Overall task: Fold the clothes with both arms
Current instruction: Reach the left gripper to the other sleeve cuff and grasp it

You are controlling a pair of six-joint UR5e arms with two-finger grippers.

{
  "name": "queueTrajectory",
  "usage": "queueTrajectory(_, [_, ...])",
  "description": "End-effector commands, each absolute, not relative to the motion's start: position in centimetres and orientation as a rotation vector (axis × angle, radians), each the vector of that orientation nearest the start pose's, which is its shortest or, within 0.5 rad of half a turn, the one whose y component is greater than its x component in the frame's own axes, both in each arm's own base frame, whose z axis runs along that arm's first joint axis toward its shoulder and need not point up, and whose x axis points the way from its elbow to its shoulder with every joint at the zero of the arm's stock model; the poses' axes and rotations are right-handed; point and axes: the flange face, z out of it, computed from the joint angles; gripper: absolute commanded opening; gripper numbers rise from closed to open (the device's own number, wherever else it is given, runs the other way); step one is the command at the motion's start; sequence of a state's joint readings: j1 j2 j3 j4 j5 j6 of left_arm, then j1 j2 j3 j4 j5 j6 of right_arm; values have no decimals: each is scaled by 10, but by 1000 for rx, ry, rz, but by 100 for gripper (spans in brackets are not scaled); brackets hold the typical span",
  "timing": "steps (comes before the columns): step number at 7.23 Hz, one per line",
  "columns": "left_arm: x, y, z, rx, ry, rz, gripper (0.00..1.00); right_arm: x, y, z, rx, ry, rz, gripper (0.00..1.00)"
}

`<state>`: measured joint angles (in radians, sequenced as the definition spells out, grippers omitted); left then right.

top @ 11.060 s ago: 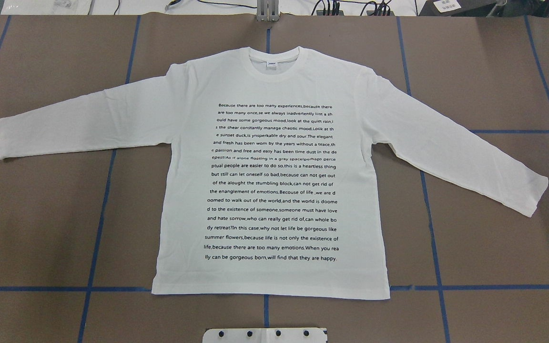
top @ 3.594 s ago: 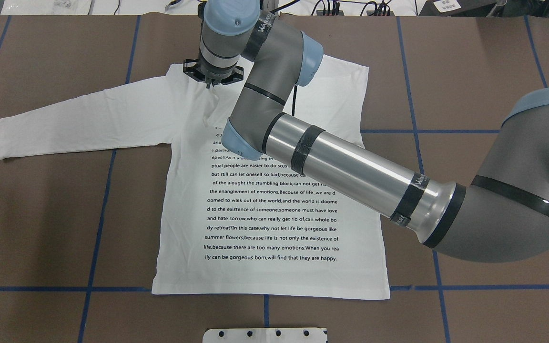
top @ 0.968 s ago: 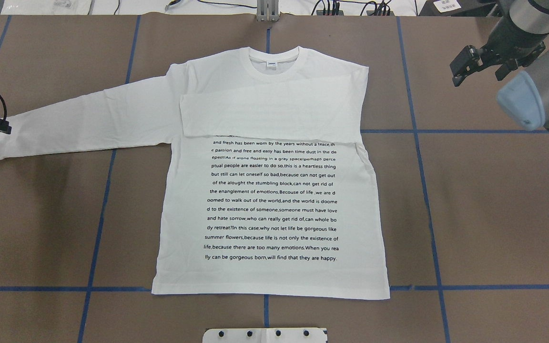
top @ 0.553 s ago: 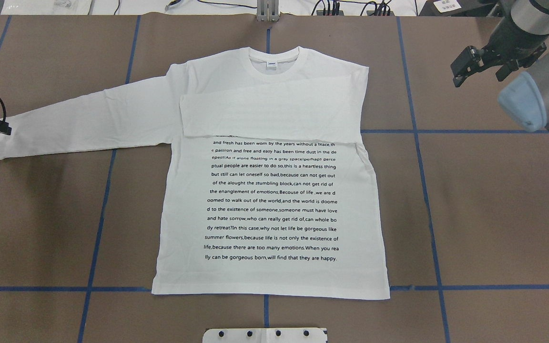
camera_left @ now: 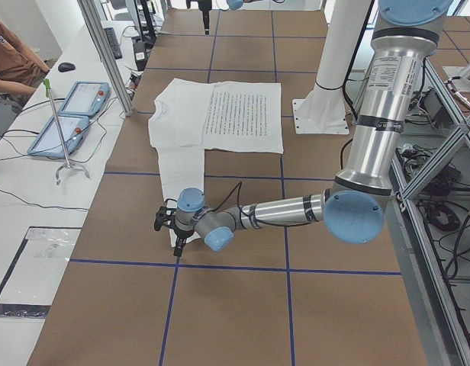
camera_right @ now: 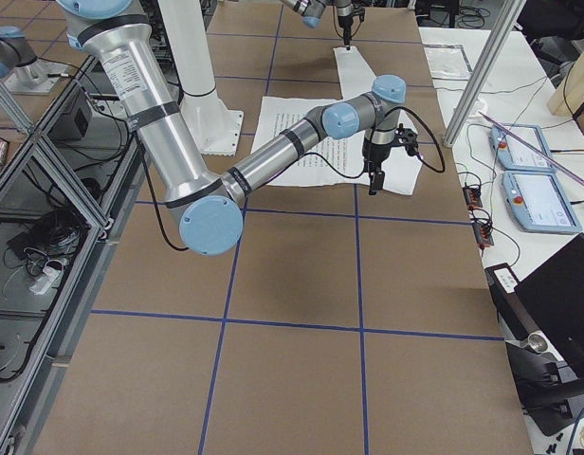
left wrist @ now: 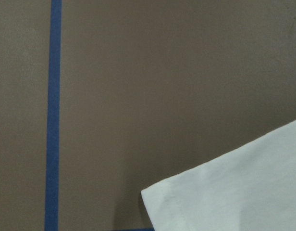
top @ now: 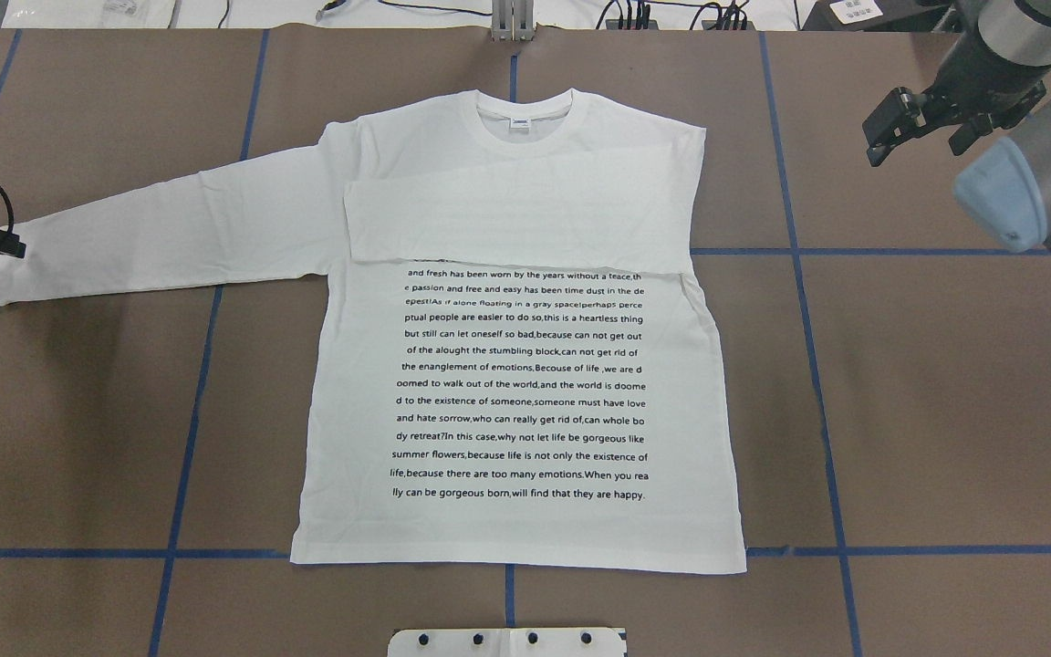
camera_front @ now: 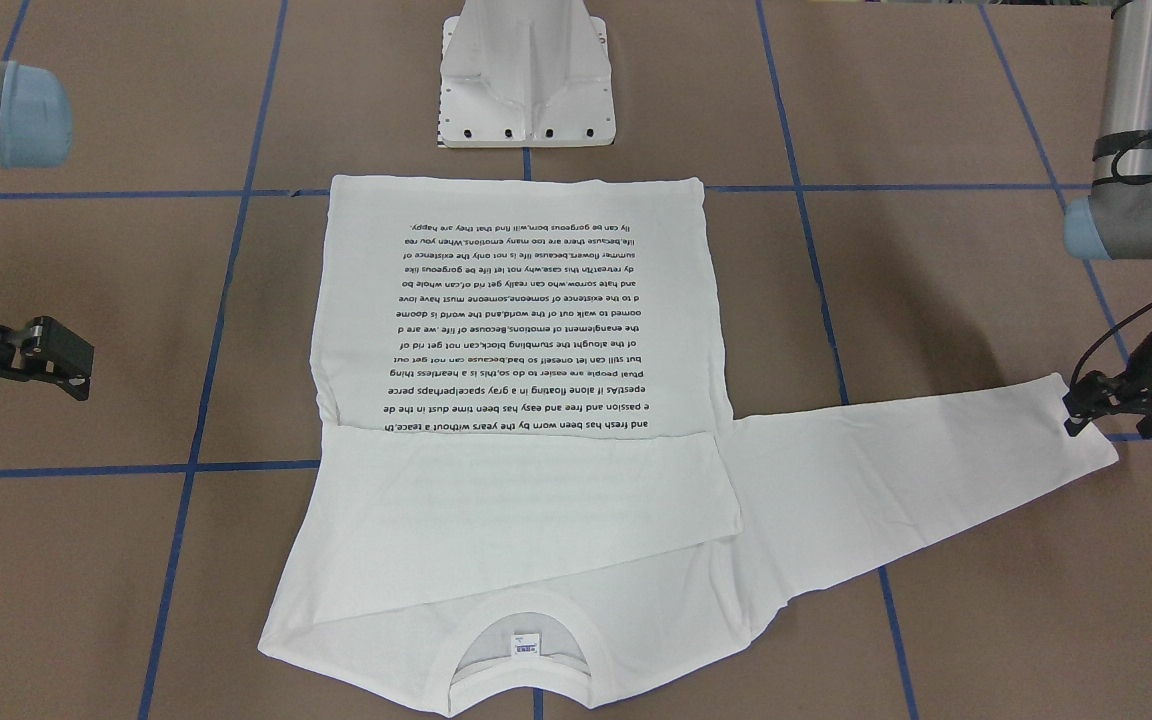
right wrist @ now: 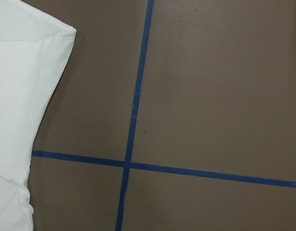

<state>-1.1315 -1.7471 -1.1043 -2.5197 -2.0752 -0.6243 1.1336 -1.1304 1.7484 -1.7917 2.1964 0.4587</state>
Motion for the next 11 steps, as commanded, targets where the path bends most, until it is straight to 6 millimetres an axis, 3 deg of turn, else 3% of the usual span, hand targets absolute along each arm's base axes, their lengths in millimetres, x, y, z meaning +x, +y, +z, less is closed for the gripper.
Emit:
queueTrajectory(1, [172,-560,709,321,753,-1,99,-196,-597,355,80,-723,-104,100])
queueTrajectory(3, [172,-560,709,320,754,0,99,-196,-597,354,82,-724,-105,100])
queueTrajectory(9, [174,-561,702,329,766,6,41,-194,-598,356,81,-721,-101,100])
queueTrajectory(11, [175,-563,695,342,775,10,29,-194,-598,356,79,-721,-100,100])
